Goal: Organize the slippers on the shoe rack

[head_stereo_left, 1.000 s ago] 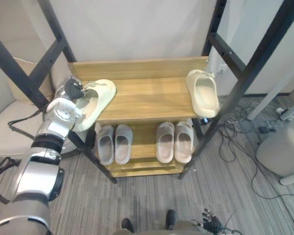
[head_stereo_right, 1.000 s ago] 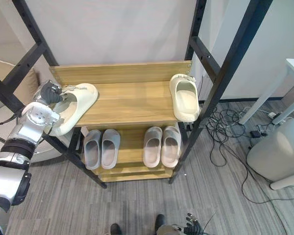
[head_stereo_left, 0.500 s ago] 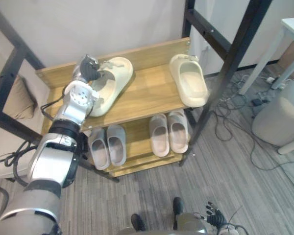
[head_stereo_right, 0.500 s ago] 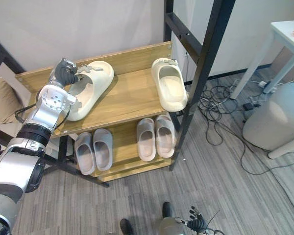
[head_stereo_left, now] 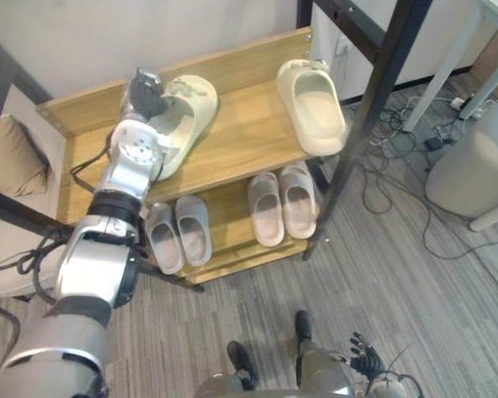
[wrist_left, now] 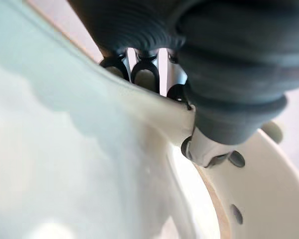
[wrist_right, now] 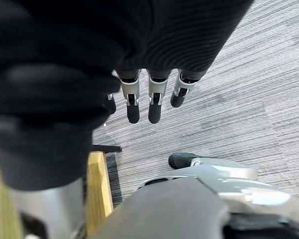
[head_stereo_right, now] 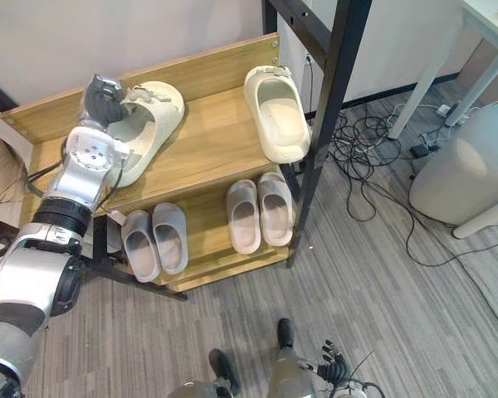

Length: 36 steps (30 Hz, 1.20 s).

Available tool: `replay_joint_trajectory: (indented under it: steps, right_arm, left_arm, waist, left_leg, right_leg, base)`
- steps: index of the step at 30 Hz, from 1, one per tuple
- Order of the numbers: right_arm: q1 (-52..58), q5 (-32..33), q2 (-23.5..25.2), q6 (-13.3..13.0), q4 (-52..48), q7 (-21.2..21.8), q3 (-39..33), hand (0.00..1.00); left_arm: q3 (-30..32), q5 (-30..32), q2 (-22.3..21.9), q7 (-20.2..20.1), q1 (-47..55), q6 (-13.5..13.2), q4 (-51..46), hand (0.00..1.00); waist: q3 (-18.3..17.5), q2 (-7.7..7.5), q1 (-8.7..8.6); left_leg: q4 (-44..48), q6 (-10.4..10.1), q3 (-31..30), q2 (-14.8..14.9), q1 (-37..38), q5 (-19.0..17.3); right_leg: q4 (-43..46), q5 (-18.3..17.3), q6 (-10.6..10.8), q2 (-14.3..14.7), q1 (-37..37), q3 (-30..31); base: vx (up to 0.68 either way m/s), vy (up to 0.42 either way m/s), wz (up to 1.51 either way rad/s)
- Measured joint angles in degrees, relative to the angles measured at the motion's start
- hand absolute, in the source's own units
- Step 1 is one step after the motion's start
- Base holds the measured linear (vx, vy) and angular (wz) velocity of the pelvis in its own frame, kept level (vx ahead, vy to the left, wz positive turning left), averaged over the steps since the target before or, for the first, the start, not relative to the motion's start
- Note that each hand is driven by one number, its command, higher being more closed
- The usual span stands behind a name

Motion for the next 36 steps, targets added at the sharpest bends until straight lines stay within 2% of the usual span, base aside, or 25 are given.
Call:
replay_joint_trajectory:
  steps: [2,3,4,13,14,25,36]
  right_arm:
    - [0.1,0.0,0.2,0.0,-1.4,-0.4,1.1,0.0]
    - [0.1,0.0,0.2,0.0,-1.4,-0.4,1.1,0.0]
    - [0.1,0.0,0.5,0.0,-1.6,-0.5,1.0,0.0]
    - [-0.1,0.0,0.5,0.0,-1.4,-1.5,1.0,0.0]
    - [-0.1,-0.1,0.5,0.1,-1.4,-1.6,1.0,0.0]
    - [-0.7,-0.1,0.4,0.5,-0.8,-2.3,1.0,0.0]
    - [-1.2,0.0,0.3,0.4,0.2,-2.8,0.9,0.0]
  left_arm:
    - [-2.0,-0.1,-4.5,0.0,-2.0,0.0,-1.0,1.0]
    - [-2.0,-0.1,-4.6,0.0,-2.0,0.0,-1.0,1.0]
    - [-2.3,-0.2,-6.6,0.1,-2.3,0.0,-2.2,1.0]
    - [-2.3,-2.3,-12.2,1.6,-3.4,0.5,-2.3,1.0]
    - [-2.3,-2.5,-12.6,1.6,-3.4,0.5,-2.1,0.0]
    - [-1.4,-3.4,-12.8,1.7,-3.4,1.2,0.0,0.0]
    - [-0.3,-3.4,-14.6,1.4,-3.4,1.3,0.8,0.0]
  waist:
    - [0.6,-0.74,-0.91]
    - [0.6,-0.75,-0.93]
    - [0.6,-0.83,-1.3]
    - [0.7,-0.87,-1.04]
    - [0.7,-0.87,-1.04]
    - [0.5,-0.65,-0.77]
    - [0.3,-0.33,-0.8]
  left_leg:
    - [-0.1,0.7,0.2,-0.1,-0.1,0.5]
    - [-0.2,0.7,0.2,-0.1,-0.1,0.5]
    - [-0.4,0.9,0.2,-0.1,0.0,0.7]
    - [-0.5,1.4,-1.9,-0.9,0.3,0.7]
    - [-0.5,1.6,-2.1,-1.1,0.7,0.6]
    - [-0.5,2.1,-1.0,-1.8,1.1,0.3]
    - [-0.5,2.5,-3.0,-2.0,1.1,0.6]
  right_leg:
    - [0.0,0.7,0.0,0.0,0.0,0.0]
    - [0.0,0.7,0.0,0.0,0.0,0.0]
    - [0.0,0.7,0.1,0.0,0.0,-0.1]
    - [-0.2,0.4,0.5,-0.8,1.5,-1.9]
    - [-0.4,0.4,0.6,-0.9,2.0,-1.9]
    - [-0.8,0.8,1.3,-1.5,2.0,-0.3]
    - [-0.8,0.7,1.4,-1.6,3.0,-2.7]
  base:
    - [0.04,0.031,-0.08]
    - [0.03,0.028,-0.03]
    - [0.05,0.036,0.0]
    - [0.03,0.035,0.14]
    - [-0.01,0.023,0.03]
    - [-0.01,0.015,-0.06]
    - [0.0,0.011,0.09]
